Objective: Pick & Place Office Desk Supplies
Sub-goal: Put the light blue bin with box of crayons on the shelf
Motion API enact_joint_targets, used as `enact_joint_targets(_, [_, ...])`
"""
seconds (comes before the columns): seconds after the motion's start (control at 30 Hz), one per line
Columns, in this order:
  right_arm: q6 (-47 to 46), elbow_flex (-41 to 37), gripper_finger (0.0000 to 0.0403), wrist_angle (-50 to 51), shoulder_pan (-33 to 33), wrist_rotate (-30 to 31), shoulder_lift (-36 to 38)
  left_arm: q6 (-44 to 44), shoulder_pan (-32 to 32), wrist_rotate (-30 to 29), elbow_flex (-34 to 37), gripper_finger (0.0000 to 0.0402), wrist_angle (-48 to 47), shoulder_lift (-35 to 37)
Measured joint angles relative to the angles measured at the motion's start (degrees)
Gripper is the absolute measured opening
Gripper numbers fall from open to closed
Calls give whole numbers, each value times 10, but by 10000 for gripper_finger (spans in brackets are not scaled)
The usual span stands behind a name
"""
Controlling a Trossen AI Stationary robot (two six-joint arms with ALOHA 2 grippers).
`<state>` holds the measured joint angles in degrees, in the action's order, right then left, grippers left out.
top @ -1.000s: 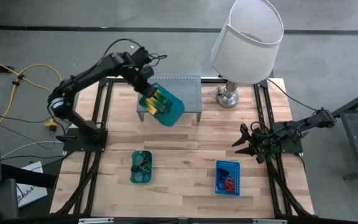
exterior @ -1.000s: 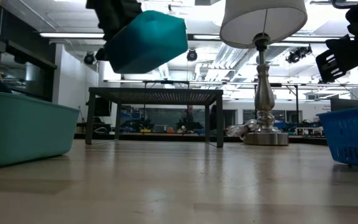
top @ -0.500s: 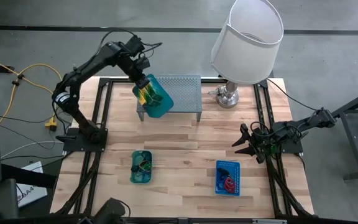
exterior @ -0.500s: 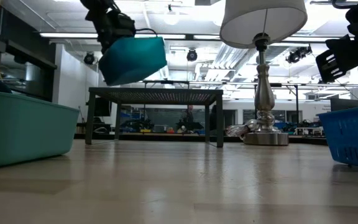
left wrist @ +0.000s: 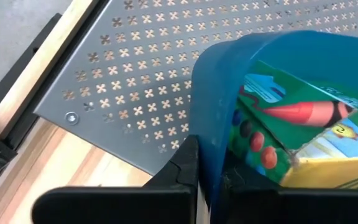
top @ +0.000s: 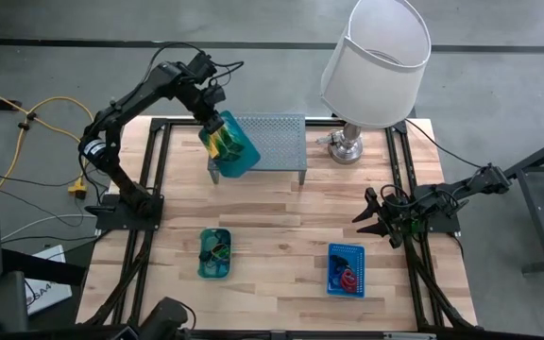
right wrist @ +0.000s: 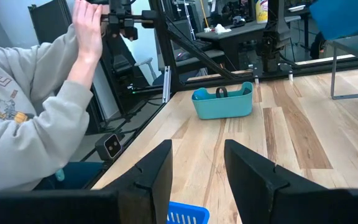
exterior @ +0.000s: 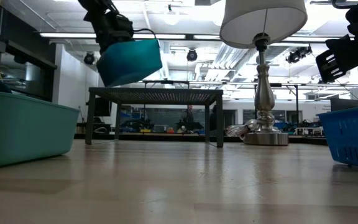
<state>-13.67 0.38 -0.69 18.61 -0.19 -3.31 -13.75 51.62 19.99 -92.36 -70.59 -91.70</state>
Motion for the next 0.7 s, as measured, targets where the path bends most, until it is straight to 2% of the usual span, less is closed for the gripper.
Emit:
enact_joint_targets(0.23, [0,0,134,0,0,0,0,53,-11,-18,0,0,0,0])
enact_joint_targets(0.7, [0,0,134,0,0,0,0,303,-11,-43,0,0,-9,0])
